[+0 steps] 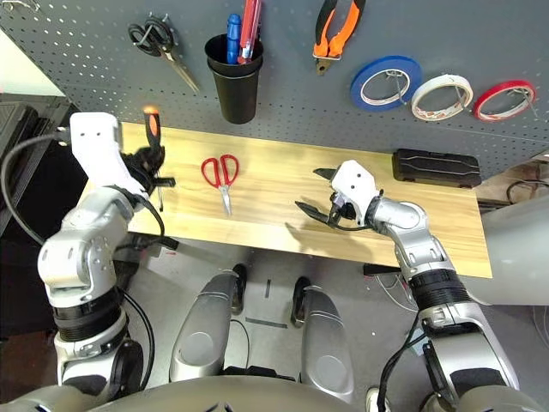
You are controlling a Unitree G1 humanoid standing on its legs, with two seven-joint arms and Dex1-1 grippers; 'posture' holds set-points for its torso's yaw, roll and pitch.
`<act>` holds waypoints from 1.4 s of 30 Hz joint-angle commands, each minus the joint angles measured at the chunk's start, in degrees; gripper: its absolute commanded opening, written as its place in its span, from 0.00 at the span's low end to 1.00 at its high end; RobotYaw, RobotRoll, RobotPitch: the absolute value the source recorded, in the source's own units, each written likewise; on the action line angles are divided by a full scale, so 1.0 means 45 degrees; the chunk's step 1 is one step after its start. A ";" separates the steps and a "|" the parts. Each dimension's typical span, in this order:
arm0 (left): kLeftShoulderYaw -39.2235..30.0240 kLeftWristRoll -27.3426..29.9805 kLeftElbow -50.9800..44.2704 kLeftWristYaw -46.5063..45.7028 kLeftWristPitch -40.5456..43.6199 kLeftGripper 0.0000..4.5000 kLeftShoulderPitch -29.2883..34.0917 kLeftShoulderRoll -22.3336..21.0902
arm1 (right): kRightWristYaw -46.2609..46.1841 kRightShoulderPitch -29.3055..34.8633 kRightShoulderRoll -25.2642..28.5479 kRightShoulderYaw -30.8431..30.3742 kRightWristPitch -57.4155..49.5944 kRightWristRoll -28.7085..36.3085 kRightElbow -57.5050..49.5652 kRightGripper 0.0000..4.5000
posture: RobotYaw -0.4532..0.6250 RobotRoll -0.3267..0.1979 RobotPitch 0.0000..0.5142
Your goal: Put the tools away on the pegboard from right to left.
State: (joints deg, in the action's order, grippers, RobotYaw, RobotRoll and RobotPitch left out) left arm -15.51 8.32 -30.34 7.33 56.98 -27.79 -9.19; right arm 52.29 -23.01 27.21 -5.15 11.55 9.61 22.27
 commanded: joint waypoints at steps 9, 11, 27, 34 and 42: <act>-0.0716 0.1149 0.0859 -0.0299 -0.0713 0.14 -0.2686 -0.0319 | 0.1736 -0.1548 0.0936 0.1875 -0.1875 0.2471 -0.0123 1.00 | 0.68 0.62 0.46; -0.0746 0.1245 0.1077 -0.0346 -0.0834 0.14 -0.3078 -0.0415 | 0.1765 -0.1850 0.0985 0.2146 -0.2376 0.2865 -0.0230 1.00 | 0.67 0.62 0.46; -0.0611 0.1869 0.2701 -0.0676 -0.1638 0.14 -0.5533 -0.0775 | 0.2251 -0.2786 0.1679 0.3775 -0.4929 0.4996 -0.1716 1.00 | 0.63 0.62 0.45; -0.0606 0.2086 0.3434 -0.0746 -0.2010 0.14 -0.6486 -0.0758 | 0.2381 -0.3291 0.2276 0.4165 -0.5800 0.5521 -0.1926 1.00 | 0.61 0.62 0.45; -0.0622 0.2268 0.4014 -0.0877 -0.2374 0.14 -0.7388 -0.0657 | 0.2558 -0.3751 0.2652 0.4312 -0.6046 0.5562 -0.1650 1.00 | 0.60 0.62 0.45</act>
State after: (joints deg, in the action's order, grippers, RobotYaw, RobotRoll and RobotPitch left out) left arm -18.86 17.16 -12.23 3.61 47.54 -59.46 -12.29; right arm 63.27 -39.75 38.10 13.03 -15.31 34.29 14.72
